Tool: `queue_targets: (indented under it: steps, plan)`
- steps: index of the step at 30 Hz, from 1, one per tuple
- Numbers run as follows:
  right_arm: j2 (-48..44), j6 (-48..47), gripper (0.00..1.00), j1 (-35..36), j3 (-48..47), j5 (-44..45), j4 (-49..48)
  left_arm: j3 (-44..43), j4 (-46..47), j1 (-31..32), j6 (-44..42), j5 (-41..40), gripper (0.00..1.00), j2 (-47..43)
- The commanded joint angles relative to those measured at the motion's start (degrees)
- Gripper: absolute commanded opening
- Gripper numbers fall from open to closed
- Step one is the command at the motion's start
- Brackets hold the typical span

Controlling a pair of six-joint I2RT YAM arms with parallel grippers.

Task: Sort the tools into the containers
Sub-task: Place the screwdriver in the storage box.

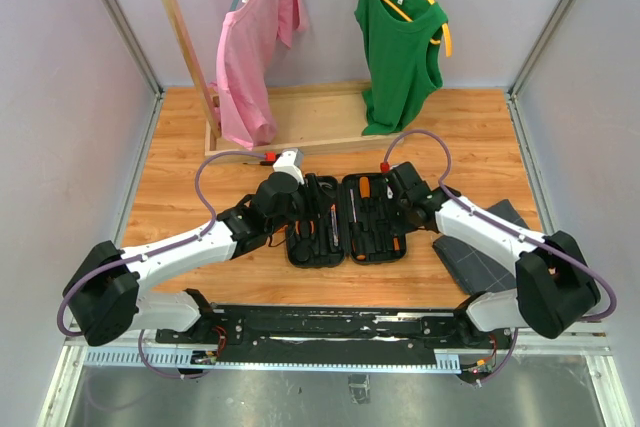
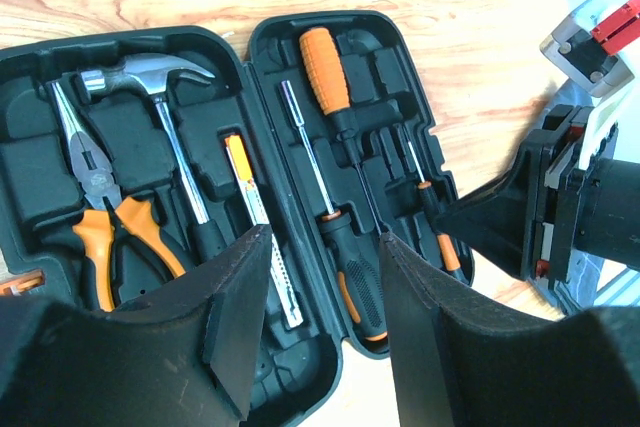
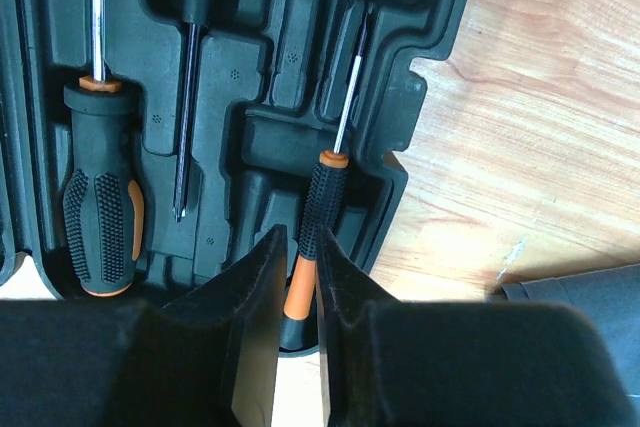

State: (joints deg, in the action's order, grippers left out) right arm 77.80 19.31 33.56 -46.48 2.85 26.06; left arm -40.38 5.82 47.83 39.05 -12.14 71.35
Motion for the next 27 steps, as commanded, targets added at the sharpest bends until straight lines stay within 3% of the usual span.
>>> queue_targets:
  steps: [1, 27]
  plan:
    - [1.0, -0.7, 0.19, -1.2, -2.1, 0.1, 1.1, 0.1, 0.2, 0.5, 0.1, -1.3, 0.51, -0.5]
    - [4.1, -1.9, 0.13, -1.3, -1.9, 0.9, 0.9, -0.9, 0.2, 0.4, -0.1, 0.7, 0.50, 2.1]
